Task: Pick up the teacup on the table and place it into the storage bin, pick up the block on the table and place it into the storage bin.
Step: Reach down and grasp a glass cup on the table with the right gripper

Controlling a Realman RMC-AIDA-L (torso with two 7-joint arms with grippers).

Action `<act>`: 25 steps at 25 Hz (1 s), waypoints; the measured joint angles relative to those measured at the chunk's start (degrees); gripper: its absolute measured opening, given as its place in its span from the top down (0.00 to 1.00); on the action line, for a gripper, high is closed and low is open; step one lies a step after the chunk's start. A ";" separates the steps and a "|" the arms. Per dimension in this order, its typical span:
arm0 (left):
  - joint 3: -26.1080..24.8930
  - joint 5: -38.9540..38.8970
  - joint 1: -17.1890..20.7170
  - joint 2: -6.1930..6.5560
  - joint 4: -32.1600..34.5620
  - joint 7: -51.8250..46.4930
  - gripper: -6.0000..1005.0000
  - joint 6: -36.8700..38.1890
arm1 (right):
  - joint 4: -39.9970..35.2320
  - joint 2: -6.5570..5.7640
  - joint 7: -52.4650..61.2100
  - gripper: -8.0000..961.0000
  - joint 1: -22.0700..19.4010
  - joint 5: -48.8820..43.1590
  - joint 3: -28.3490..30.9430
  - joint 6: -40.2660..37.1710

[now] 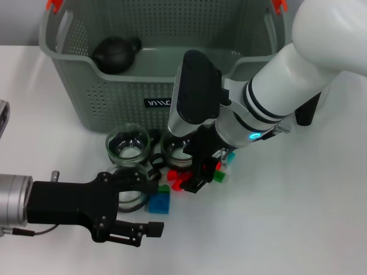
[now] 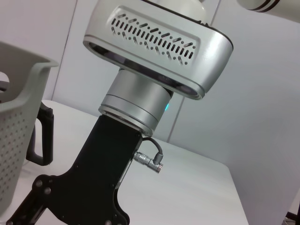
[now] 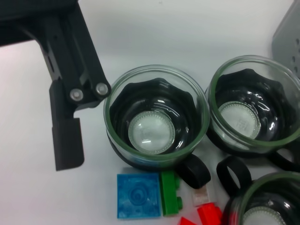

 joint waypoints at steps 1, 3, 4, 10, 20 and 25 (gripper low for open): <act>0.00 0.00 0.00 0.00 -0.02 0.00 0.23 -0.02 | 0.05 0.00 -0.01 0.13 0.00 0.02 0.00 0.06; 0.00 0.00 0.00 -0.03 -0.02 0.00 0.23 -0.03 | 0.07 0.00 -0.04 0.13 0.00 0.04 0.00 0.09; 0.00 0.00 0.00 -0.07 -0.02 0.00 0.23 -0.02 | 0.08 0.00 -0.04 0.13 0.00 0.05 0.00 0.11; 0.00 0.00 0.00 -0.08 -0.08 0.00 0.23 -0.09 | 0.63 0.00 -0.18 0.13 0.06 0.05 -0.14 0.11; 0.00 -0.03 0.00 -0.09 -0.01 0.00 0.23 -0.03 | 0.53 0.00 -0.37 0.13 0.09 0.05 -0.17 -0.99; 0.00 -0.06 0.00 -0.09 -0.08 -0.05 0.24 0.12 | 0.18 0.00 -0.69 0.13 0.17 0.05 -0.18 -2.03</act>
